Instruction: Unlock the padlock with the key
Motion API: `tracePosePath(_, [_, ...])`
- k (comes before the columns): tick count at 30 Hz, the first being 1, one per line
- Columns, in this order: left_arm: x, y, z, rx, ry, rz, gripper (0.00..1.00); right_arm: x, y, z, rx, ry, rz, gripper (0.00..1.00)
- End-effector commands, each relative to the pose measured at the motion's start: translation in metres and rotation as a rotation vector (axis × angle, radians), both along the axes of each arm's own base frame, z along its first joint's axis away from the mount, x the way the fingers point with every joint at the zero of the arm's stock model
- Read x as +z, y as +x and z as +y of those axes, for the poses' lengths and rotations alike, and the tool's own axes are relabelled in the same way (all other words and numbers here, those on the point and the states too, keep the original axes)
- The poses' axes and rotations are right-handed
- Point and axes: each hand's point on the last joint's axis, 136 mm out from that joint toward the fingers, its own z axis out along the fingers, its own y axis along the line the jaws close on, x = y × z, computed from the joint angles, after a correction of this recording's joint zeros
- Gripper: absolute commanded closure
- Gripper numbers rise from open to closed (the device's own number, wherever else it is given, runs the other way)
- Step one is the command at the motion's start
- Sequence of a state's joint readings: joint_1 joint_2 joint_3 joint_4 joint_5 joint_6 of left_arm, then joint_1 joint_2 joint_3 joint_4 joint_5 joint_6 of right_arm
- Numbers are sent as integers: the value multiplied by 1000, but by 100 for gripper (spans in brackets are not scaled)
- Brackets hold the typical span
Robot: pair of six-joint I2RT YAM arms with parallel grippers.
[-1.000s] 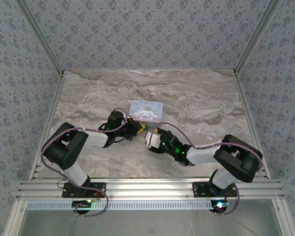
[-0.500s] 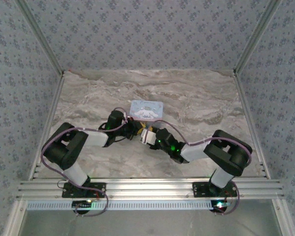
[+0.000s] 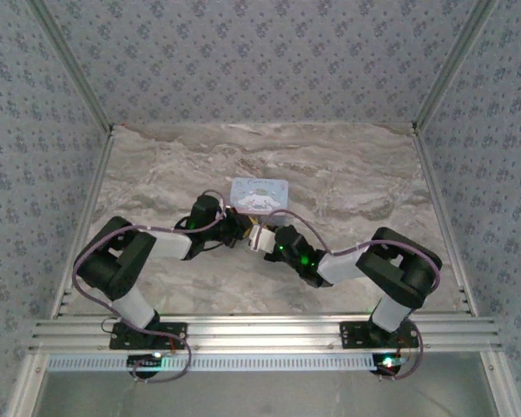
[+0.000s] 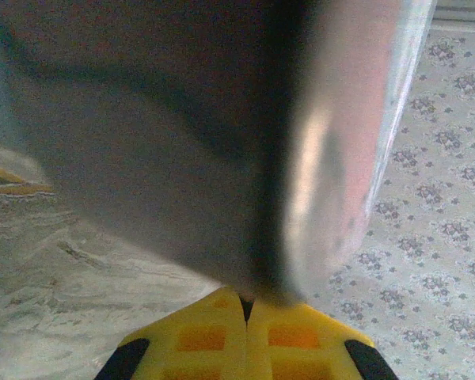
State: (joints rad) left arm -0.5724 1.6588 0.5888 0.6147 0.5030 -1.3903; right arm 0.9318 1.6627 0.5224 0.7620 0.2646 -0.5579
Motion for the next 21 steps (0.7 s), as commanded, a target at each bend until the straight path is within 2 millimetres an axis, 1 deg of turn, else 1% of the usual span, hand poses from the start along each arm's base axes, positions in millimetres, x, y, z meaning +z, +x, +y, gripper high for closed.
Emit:
tracePosePath(1, [12, 3, -11, -28, -36, -24, 100, 9, 12, 0, -55, 41, -18, 93])
tracePosePath(4, [12, 3, -11, -27, -35, -24, 100, 15, 15, -3, -82, 78, -12, 99])
tracePosePath(9, [12, 3, -11, -26, -34, -23, 100, 23, 16, -5, -130, 159, 45, 100])
tracePosePath(15, [10, 3, -12, -27, -32, -19, 100, 26, 13, 1, -184, 305, 208, 100])
tracePosePath(21, [7, 3, -13, -32, -26, -16, 100, 26, 9, 8, -228, 495, 395, 100])
